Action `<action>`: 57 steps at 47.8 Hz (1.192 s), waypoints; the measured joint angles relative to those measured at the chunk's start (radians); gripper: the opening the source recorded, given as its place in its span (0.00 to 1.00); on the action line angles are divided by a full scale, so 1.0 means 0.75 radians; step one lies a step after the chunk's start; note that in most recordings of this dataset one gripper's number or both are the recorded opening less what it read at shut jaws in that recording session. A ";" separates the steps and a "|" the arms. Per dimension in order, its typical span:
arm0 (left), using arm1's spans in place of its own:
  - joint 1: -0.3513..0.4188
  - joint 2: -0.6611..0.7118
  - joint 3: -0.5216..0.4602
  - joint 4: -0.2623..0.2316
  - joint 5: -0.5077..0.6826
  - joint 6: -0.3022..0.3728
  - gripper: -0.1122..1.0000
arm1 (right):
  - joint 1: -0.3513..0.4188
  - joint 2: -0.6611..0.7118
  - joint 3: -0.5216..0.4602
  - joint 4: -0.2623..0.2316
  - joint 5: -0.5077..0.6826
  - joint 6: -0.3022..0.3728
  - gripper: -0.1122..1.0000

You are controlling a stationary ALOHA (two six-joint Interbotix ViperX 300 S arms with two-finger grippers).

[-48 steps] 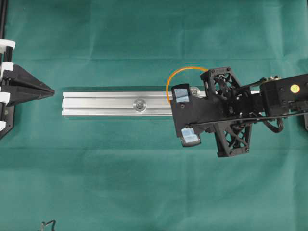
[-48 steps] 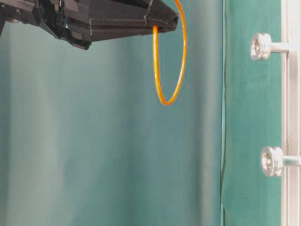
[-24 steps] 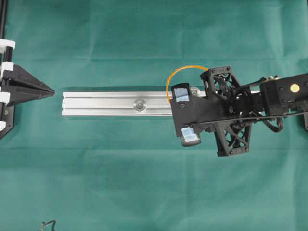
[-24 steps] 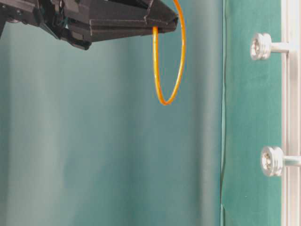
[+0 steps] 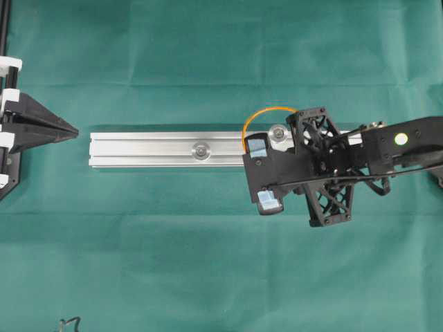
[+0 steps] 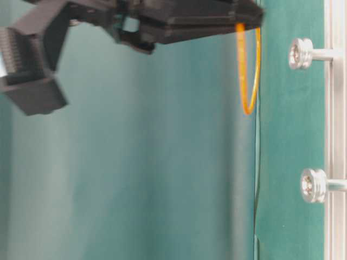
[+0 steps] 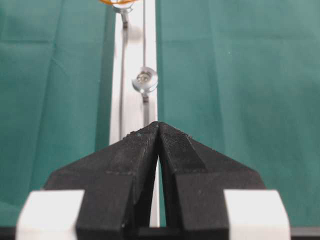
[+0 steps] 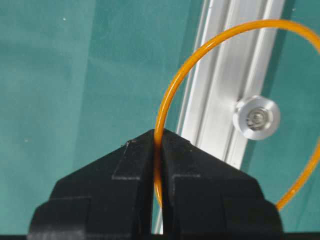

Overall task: Hook the rubber onto the shaft.
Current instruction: 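Loop the band over the right metal peg with the right gripper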

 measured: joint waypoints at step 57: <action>0.000 0.002 0.000 0.000 0.000 0.000 0.10 | 0.012 0.074 0.063 0.014 -0.151 0.016 0.14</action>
